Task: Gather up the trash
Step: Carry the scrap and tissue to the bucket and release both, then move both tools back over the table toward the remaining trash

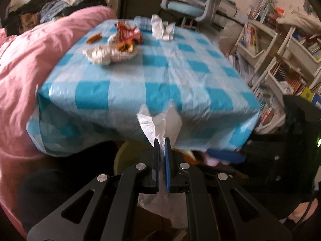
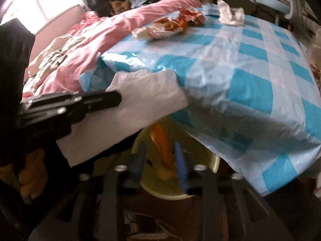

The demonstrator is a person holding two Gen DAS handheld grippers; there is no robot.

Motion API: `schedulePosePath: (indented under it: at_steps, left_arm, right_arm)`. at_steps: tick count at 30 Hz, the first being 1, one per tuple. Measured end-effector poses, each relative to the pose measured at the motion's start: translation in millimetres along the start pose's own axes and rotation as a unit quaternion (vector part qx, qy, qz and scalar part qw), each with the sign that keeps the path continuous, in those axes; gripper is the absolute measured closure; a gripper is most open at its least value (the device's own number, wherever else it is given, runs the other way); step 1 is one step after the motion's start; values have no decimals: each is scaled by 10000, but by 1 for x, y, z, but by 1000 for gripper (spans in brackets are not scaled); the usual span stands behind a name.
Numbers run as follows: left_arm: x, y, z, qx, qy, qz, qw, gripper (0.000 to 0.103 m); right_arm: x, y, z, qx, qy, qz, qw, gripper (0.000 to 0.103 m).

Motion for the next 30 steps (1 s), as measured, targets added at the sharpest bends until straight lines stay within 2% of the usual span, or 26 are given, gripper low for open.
schedulePosePath:
  at_steps: [3,4,6,8,11,13,17,30]
  left_arm:
    - [9,9,10,-106,-119,178,9997,98]
    - [10,9,11,-136,-139,181,9996,94]
    - [8,8,13,-137,-193,115,9997,83]
    - [5,6,13,-81,-365,-16,9993,57]
    - [-3,2,15,11,-652,-281,9975,39]
    - [-7,-2,17,24,-780,-408,9961,31]
    - [-15,-5,24,-56,-932,-555,9941,28]
    - [-21,-11,38,-333,-1055,-759,9910,24]
  right_arm:
    - [0,1,-4,68,94,-15,9999,58]
    - [0,1,-6,90,117,-24,9999,55]
    - [0,1,-9,141,164,-35,9998,54]
    - [-1,3,-10,153,188,-47,9997,51]
    - [-3,1,-12,151,269,-127,9994,43]
    - [-5,0,-13,151,318,-204,9992,39]
    - [-9,-4,-14,160,375,-345,9986,37]
    - [-14,-11,-10,57,451,-602,9972,34]
Point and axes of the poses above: each gripper's, at about its wrist camera, not at the fingertips, and x roughly the way its jaws point, z to its left, y to its underside, the point moved 8 cm from there along x, roughly the way its jaws point, and after that the axes turned 10 degrees about y, right-handed, at the moved point
